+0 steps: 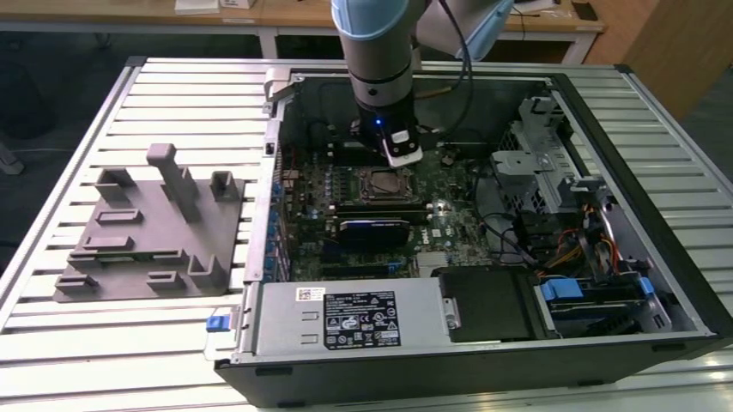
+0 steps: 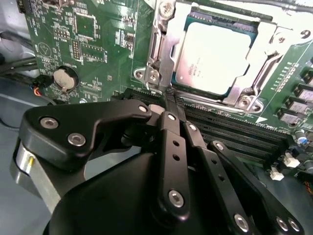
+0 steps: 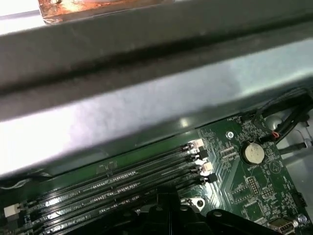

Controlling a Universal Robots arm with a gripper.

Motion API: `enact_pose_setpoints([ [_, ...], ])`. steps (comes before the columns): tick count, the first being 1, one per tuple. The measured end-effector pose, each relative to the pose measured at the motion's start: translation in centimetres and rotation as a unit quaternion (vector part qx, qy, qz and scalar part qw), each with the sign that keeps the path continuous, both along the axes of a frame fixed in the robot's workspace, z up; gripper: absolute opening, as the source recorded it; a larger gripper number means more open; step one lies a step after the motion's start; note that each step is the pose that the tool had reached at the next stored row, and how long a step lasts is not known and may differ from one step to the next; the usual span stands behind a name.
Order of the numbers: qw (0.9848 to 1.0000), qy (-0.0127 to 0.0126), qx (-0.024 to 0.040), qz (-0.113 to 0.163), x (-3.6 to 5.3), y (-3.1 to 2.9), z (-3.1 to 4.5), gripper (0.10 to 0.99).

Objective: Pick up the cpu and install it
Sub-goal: 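Install the first cpu locking lever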

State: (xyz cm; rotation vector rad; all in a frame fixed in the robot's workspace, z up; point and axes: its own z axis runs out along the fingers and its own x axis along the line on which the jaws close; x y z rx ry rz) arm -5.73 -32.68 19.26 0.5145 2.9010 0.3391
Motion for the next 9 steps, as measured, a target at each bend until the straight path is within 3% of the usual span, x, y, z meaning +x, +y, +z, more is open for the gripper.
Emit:
enact_pose_setpoints([
  [9, 1.0000, 0.0000, 0.0024, 0.000, 0.28, -0.34, -0.08, 0.106],
])
